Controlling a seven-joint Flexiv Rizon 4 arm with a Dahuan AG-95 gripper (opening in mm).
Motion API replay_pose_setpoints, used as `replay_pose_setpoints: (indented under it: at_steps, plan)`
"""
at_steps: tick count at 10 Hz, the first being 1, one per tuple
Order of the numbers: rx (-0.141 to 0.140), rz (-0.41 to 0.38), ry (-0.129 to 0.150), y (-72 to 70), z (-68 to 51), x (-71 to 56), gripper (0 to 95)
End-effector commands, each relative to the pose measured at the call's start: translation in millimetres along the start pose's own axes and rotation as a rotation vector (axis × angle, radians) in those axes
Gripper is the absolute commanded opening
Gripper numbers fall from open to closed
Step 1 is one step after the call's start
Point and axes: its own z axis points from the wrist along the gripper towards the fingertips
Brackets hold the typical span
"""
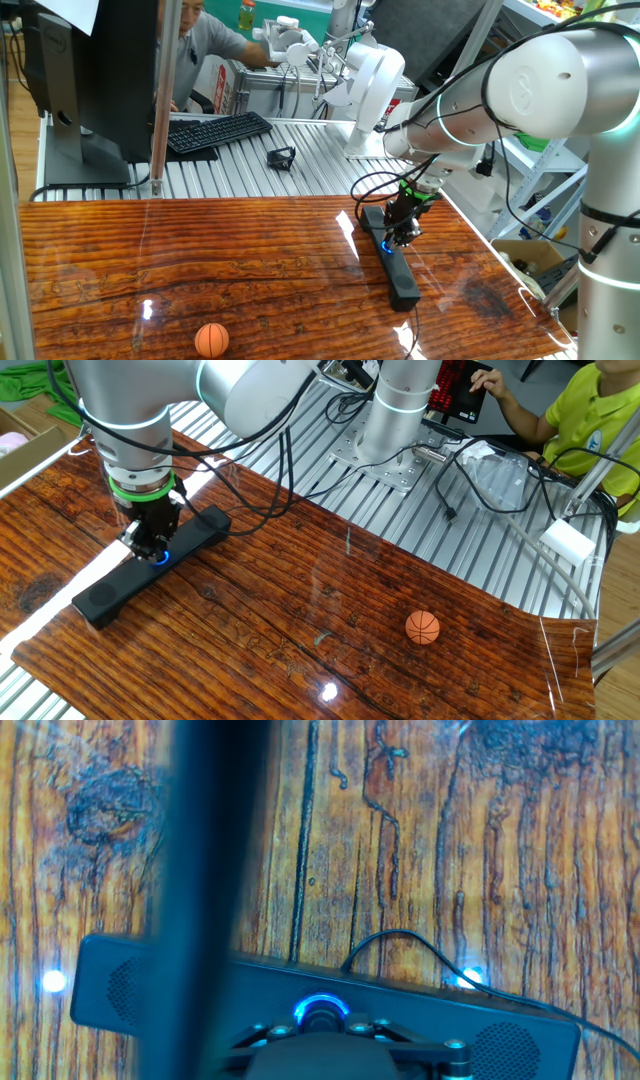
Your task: Turn the knob to increase the volume of the speaker
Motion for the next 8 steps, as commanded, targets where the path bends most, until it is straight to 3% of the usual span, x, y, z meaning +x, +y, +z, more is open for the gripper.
replay_pose_setpoints:
  at_steps: [1,8]
  plan:
    - [0.001,0.029,0.000,0.0,0.4,-0.3,0.0]
    - [0.008,0.117,0.002,0.1,0.4,-0.4,0.0]
